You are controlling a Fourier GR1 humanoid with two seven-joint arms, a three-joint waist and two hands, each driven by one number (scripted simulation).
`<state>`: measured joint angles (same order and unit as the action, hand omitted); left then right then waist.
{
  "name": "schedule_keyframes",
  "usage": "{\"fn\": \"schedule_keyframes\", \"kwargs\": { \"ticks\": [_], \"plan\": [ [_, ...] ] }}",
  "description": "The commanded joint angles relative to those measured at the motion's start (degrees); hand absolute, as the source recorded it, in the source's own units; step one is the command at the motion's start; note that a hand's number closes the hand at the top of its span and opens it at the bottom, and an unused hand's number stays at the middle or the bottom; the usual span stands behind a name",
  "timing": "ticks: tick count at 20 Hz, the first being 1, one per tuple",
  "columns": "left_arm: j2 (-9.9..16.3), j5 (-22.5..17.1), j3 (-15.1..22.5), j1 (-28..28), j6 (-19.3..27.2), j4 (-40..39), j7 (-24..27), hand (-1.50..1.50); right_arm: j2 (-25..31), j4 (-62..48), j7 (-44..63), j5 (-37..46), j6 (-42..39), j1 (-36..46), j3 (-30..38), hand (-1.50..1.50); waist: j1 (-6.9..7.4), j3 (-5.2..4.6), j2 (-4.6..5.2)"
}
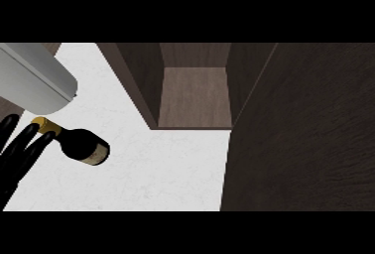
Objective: Pick up the wine, place it into the cabinet and close the cabinet
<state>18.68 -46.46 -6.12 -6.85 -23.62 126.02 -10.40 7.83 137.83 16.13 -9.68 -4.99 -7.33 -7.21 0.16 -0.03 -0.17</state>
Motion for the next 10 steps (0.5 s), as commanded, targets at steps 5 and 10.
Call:
{"fn": "schedule_keyframes", "kwargs": {
  "ticks": [5, 10],
  "plan": [
    [1.6, -7.9, -2.8, 1.0, 8.5, 9.8, -9.7, -1.50, -0.1, 6.9, 11.5, -1.2, 3.2, 4.5, 0.1, -1.50, -0.06, 0.03, 0.09],
    [-0.9, -5.1, -1.8, -4.6, 7.3, 15.1, -9.6, -1.50, -1.6, 8.6, 11.0, 3.5, 4.2, 2.1, -4.0, -1.50, 0.05, 0.02, -0.04]
  ]
}}
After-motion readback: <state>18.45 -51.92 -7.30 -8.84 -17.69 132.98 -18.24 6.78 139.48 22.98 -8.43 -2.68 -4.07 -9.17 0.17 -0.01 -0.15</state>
